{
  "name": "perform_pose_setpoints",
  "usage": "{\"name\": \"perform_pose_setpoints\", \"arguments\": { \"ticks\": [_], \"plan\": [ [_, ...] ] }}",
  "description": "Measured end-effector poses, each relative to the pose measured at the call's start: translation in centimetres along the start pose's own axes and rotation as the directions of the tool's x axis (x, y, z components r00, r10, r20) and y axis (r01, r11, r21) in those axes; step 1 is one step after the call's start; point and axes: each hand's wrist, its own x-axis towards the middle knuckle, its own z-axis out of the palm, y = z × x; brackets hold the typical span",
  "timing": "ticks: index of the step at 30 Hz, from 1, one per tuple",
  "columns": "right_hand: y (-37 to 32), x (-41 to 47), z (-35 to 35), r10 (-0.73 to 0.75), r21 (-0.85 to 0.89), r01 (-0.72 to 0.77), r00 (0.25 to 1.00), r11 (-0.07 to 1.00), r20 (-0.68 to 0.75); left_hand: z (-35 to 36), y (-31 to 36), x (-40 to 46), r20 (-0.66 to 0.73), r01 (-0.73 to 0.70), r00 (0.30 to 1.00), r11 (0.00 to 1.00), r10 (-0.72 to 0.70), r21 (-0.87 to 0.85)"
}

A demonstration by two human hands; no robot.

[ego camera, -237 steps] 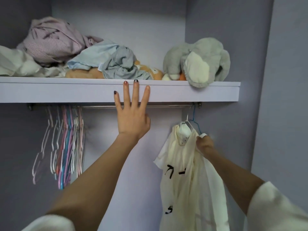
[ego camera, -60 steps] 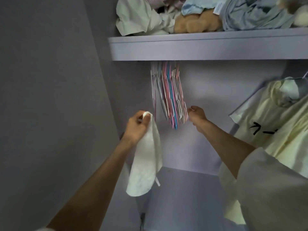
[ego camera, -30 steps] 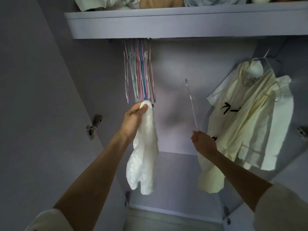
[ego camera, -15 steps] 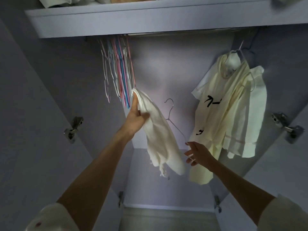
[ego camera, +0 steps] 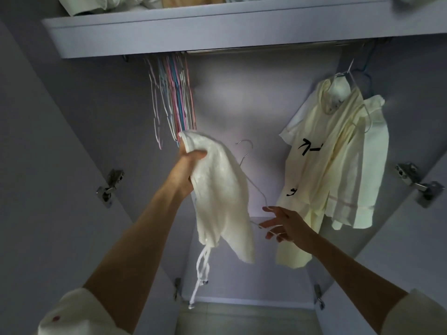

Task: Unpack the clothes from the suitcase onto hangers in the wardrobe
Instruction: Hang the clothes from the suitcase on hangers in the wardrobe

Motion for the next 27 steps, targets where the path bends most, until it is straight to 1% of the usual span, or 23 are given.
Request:
{"name": "perform_pose_setpoints", "arguments": {
  "ticks": [2,4,7,9,11,13,14,16,19,21,23,24,27],
  "plan": [
    [-0.3,0.0,0.3,-0.008,0.126,0.011,1.000,0.992,-0.020,-0.6,-1.0,-0.1,-0.104,-0.015,0.994,0.997,0.023,0.078],
    [-0.5,0.0,0.6,-0.049,0.200,0.056,0.998,0.978,-0.039,-1.0,-1.7,-0.2,-0.174,-0.010,0.984,0.996,0.026,0.092],
    [-0.4,-0.1,0.9,-0.119,0.265,0.123,0.992,0.956,-0.030,-0.9,-1.8,-0.3,-0.180,0.048,0.983,0.987,-0.020,0.151],
    [-0.1,-0.2,1.0,-0.144,0.271,0.142,0.989,0.952,-0.012,-0.8,-1.9,0.1,-0.188,0.072,0.982,0.970,-0.028,0.231],
    [0.2,-0.4,0.8,-0.148,0.274,0.143,0.989,0.951,-0.004,-0.6,-1.7,0.5,-0.214,0.057,0.977,0.947,0.013,0.316],
    [0.4,-0.6,0.6,-0.138,0.263,0.137,0.990,0.955,-0.013,-0.5,-1.7,0.8,-0.216,0.028,0.973,0.893,0.078,0.449],
    [0.5,-0.7,0.5,-0.131,0.265,0.131,0.991,0.955,-0.016,-0.3,-1.9,0.8,-0.186,-0.003,0.976,0.851,0.118,0.525],
    [0.6,-1.0,0.1,-0.115,0.270,0.115,0.993,0.956,-0.017,-0.1,-2.5,0.7,-0.067,-0.068,0.986,0.742,0.151,0.667],
    [0.8,-1.5,-0.6,-0.082,0.199,0.083,0.997,0.977,-0.013,0.3,-4.8,1.1,0.104,-0.127,0.992,0.545,0.072,0.829],
    [0.8,-2.2,-1.0,-0.068,0.094,0.067,0.998,0.993,0.009,0.9,-5.9,1.3,0.131,-0.129,0.991,0.435,0.025,0.891],
    [1.1,-2.9,-1.6,-0.089,0.025,0.088,0.995,0.996,0.034,1.8,-6.8,1.1,0.137,-0.136,0.990,0.348,0.022,0.927],
    [1.3,-3.2,-2.0,-0.108,0.025,0.107,0.994,0.994,0.034,2.3,-7.2,0.9,0.142,-0.141,0.990,0.268,0.016,0.953],
    [1.5,-3.7,-3.2,-0.140,0.099,0.138,0.990,0.985,0.013,2.9,-8.1,0.6,0.116,-0.117,0.993,-0.089,-0.015,0.989]
  ]
}}
